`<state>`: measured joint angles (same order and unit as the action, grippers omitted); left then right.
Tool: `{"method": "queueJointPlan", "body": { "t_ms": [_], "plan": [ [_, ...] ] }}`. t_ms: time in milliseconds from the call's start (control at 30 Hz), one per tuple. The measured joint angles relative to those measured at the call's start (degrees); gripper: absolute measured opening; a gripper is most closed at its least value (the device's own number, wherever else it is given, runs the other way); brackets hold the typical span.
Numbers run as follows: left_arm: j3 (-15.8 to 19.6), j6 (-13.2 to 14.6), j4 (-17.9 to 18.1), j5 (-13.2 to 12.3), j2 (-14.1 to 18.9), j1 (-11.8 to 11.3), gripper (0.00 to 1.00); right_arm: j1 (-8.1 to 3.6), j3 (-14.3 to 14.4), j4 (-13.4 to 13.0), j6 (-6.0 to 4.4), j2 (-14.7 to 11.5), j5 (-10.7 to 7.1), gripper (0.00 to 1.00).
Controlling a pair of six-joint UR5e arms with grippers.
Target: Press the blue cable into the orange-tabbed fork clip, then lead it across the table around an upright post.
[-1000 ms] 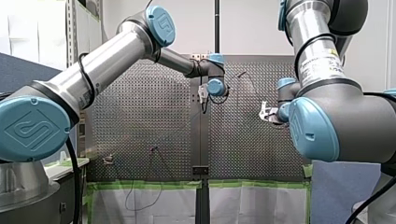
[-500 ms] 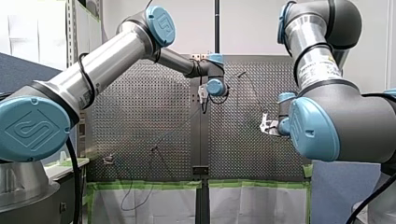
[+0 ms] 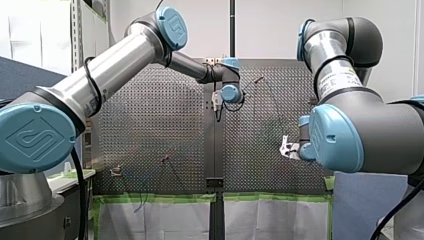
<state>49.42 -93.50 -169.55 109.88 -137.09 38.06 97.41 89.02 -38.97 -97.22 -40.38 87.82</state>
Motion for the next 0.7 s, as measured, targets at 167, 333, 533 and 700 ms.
{"method": "queueJointPlan", "body": {
  "t_ms": [167,333,533,700],
  "plan": [
    [0.01,-0.06,-0.04,0.1,0.02,-0.06,0.99,-1.03,-0.02,-2.52,-0.19,2.52,0.8,0.0],
    [0.03,-0.31,-0.04,0.19,-0.02,-0.12,0.99,-2.25,-0.03,-5.72,-0.57,5.71,1.19,0.0],
    [0.03,-0.41,-0.17,0.35,0.0,-0.11,0.99,-3.63,-0.06,-9.33,-1.27,9.36,1.69,0.0],
    [0.03,-0.44,-0.32,0.37,0.01,-0.1,0.99,-4.63,-0.08,-10.86,-1.51,12.34,1.83,0.0]
  ]
}}
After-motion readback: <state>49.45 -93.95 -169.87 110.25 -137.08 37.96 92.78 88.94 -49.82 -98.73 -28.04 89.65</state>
